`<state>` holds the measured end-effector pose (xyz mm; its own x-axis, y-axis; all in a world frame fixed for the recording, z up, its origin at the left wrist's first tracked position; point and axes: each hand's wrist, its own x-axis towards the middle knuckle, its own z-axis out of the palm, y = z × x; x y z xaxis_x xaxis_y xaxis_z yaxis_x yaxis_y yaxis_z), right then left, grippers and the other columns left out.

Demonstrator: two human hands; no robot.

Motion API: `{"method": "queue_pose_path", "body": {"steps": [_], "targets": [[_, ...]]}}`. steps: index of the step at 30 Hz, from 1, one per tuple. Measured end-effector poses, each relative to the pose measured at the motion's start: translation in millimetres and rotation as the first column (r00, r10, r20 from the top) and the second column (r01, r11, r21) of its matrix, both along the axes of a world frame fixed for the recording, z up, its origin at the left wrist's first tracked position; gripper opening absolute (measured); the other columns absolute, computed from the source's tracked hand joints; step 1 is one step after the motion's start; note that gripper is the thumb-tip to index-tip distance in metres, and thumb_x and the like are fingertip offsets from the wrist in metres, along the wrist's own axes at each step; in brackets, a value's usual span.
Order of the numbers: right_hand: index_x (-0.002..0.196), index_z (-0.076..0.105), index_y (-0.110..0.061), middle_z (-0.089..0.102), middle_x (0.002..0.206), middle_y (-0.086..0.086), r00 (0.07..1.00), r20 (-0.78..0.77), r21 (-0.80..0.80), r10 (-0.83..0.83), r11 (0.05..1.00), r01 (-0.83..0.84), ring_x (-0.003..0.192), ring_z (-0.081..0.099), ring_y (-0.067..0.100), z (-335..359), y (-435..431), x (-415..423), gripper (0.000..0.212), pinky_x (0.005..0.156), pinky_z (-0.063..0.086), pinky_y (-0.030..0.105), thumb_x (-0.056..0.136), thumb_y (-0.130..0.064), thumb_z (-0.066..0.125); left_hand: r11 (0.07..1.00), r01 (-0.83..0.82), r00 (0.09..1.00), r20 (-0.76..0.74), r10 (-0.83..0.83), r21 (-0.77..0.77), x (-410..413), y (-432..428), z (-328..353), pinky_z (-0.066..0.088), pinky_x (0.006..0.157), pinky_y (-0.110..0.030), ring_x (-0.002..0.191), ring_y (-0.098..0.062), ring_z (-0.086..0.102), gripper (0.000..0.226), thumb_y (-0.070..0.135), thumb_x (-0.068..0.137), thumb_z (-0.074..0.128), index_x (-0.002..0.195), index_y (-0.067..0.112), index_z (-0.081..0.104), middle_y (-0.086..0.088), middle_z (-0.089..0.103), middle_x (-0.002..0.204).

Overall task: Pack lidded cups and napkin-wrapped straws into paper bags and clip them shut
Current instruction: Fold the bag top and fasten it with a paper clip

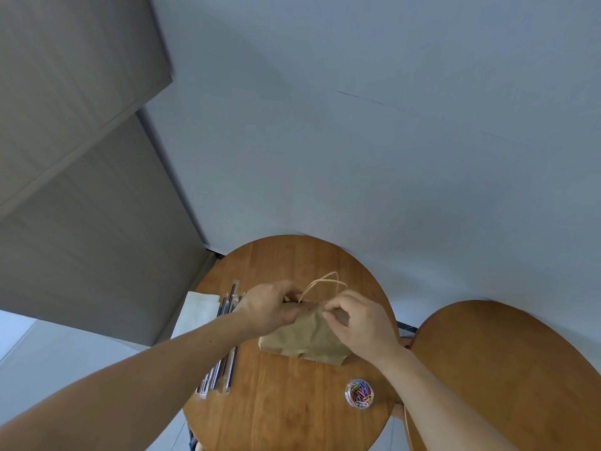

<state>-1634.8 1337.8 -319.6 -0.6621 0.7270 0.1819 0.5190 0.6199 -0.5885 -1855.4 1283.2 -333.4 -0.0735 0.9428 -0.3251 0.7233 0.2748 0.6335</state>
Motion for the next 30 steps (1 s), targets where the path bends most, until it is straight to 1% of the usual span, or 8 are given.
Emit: {"method": "queue_pose_path", "body": {"steps": [4, 8, 11, 15, 18, 21, 27, 30], "targets": [[0.094, 0.066, -0.02, 0.061, 0.091, -0.011, 0.988, 0.015, 0.121, -0.151, 0.981, 0.149, 0.072, 0.06, 0.003, -1, 3, 26, 0.031, 0.054, 0.053, 0.021, 0.08, -0.047, 0.07, 0.999, -0.024, 0.999, -0.042, 0.022, -0.03, -18, -10, -5, 0.032, 0.067, -0.004, 0.086, 0.007, 0.054, 0.046, 0.036, 0.08, 0.068, 0.125, 0.035, 0.057, 0.027, 0.057, 0.1], [0.14, 0.042, -0.031, 0.047, 0.132, -0.015, 0.928, 0.34, -0.165, -0.152, 0.962, 0.218, 0.113, 0.052, 0.005, -15, 13, 44, 0.075, 0.087, 0.051, 0.025, 0.077, -0.06, 0.07, 0.987, -0.113, 0.994, -0.014, 0.113, -0.114, -30, -18, -18, 0.041, 0.068, -0.01, 0.092, 0.0, 0.057, 0.039, 0.031, 0.081, 0.069, 0.119, 0.032, 0.06, 0.023, 0.059, 0.103], [0.135, 0.048, -0.035, 0.058, 0.13, -0.015, 0.939, 0.317, -0.372, -0.135, 0.893, 0.254, 0.107, 0.062, 0.006, -32, 15, 51, 0.056, 0.091, 0.054, 0.03, 0.084, -0.043, 0.071, 0.979, -0.116, 0.993, 0.007, 0.119, -0.169, -29, -21, -26, 0.042, 0.059, -0.015, 0.079, -0.002, 0.061, 0.009, 0.03, 0.081, 0.069, 0.088, 0.033, 0.064, 0.018, 0.063, 0.086], [0.122, 0.05, -0.043, 0.068, 0.1, -0.014, 0.931, 0.169, -0.548, -0.324, 0.754, 0.362, 0.067, 0.071, 0.008, -53, 15, 54, 0.044, 0.074, 0.059, 0.034, 0.087, -0.03, 0.074, 0.968, -0.198, 0.978, 0.031, 0.205, -0.153, -27, -24, -37, 0.037, 0.049, -0.011, 0.057, 0.002, 0.058, 0.033, 0.02, 0.083, 0.07, 0.058, 0.037, 0.056, 0.017, 0.06, 0.064], [0.099, 0.063, -0.039, 0.072, 0.088, -0.019, 0.937, 0.182, -0.624, -0.298, 0.701, 0.344, 0.07, 0.071, 0.007, -69, 13, 53, 0.014, 0.07, 0.057, 0.036, 0.09, -0.03, 0.07, 0.957, -0.229, 0.971, 0.027, 0.238, -0.181, -25, -27, -40, 0.034, 0.044, -0.01, 0.047, 0.001, 0.05, 0.037, 0.018, 0.085, 0.068, 0.059, 0.034, 0.049, 0.012, 0.056, 0.063], [0.091, 0.063, -0.038, 0.071, 0.08, -0.021, 0.93, 0.229, -0.604, -0.288, 0.707, 0.368, 0.072, 0.069, -0.001, -80, 13, 53, 0.008, 0.064, 0.055, 0.029, 0.09, -0.033, 0.069, 0.952, -0.238, 0.97, 0.012, 0.245, -0.194, -23, -26, -40, 0.034, 0.044, -0.013, 0.045, -0.001, 0.047, 0.034, 0.02, 0.09, 0.065, 0.064, 0.033, 0.048, 0.009, 0.053, 0.06], [0.075, 0.058, -0.032, 0.065, 0.064, -0.022, 0.904, 0.284, -0.371, -0.32, 0.833, 0.411, 0.065, 0.062, -0.012, -73, 16, 49, 0.022, 0.057, 0.051, 0.025, 0.092, -0.046, 0.061, 0.94, -0.285, 0.956, 0.012, 0.292, -0.188, -24, -30, -18, 0.05, 0.067, -0.036, 0.072, -0.019, 0.06, 0.02, 0.027, 0.097, 0.056, 0.08, 0.023, 0.066, 0.001, 0.063, 0.074], [0.078, 0.054, -0.042, 0.062, 0.076, -0.035, 0.914, 0.166, -0.306, -0.371, 0.861, 0.406, 0.066, 0.062, -0.013, -51, 15, 39, 0.024, 0.053, 0.047, 0.019, 0.091, -0.062, 0.047, 0.933, -0.349, 0.93, 0.093, 0.357, -0.092, -30, -33, 4, 0.047, 0.07, -0.029, 0.082, -0.016, 0.059, 0.014, 0.022, 0.096, 0.059, 0.085, 0.028, 0.067, 0.008, 0.066, 0.078]]}}
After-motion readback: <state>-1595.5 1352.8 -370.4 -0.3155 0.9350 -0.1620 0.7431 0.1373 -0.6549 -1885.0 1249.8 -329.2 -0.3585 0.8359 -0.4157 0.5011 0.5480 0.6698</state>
